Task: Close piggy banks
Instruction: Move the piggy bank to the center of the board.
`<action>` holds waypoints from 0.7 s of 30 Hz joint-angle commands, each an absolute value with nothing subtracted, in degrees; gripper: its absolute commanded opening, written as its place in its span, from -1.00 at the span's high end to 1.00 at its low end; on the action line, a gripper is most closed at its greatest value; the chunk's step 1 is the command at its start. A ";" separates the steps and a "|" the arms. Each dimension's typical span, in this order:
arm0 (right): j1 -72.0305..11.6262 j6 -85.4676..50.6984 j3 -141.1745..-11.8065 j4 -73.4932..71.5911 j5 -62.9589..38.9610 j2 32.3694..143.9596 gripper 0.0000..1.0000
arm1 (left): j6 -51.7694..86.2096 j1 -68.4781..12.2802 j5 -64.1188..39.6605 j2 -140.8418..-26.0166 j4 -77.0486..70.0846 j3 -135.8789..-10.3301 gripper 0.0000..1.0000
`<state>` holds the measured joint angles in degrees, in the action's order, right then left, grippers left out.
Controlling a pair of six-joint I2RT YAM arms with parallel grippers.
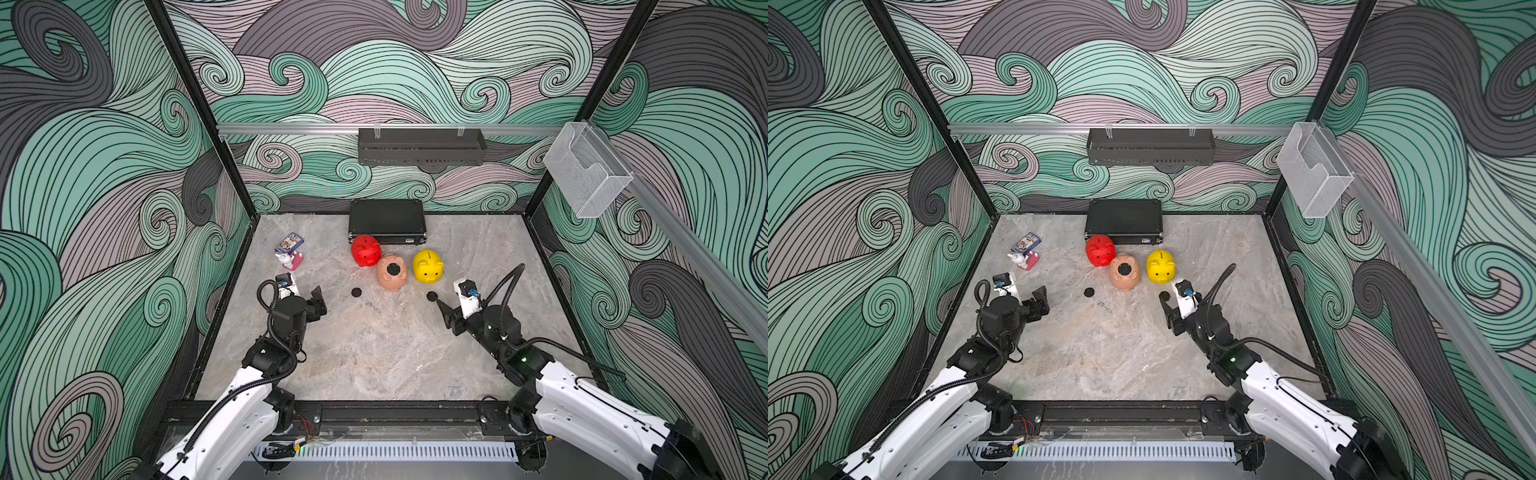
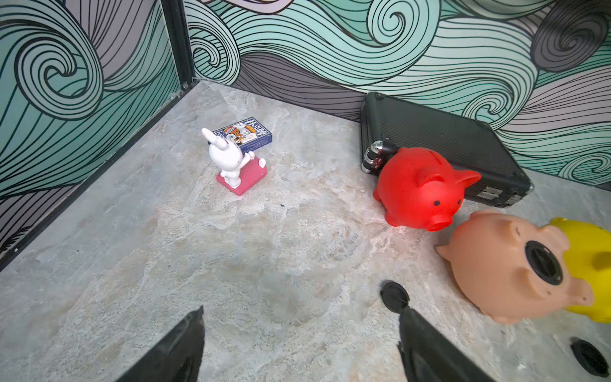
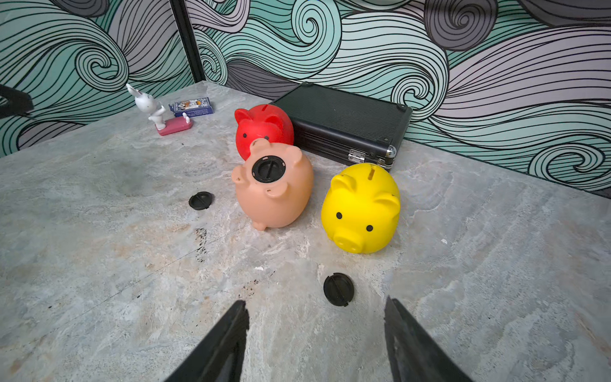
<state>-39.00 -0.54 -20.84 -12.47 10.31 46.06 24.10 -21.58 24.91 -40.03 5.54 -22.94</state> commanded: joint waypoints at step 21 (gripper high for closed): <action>-38.15 -3.15 -26.89 -3.66 7.96 47.00 -0.36 | 30.13 -21.58 9.73 -101.87 39.65 -89.82 -0.92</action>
<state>-38.52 -2.42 -27.77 -3.57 8.58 48.10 30.22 -21.56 11.57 -95.61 28.03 -80.97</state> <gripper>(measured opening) 0.678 0.966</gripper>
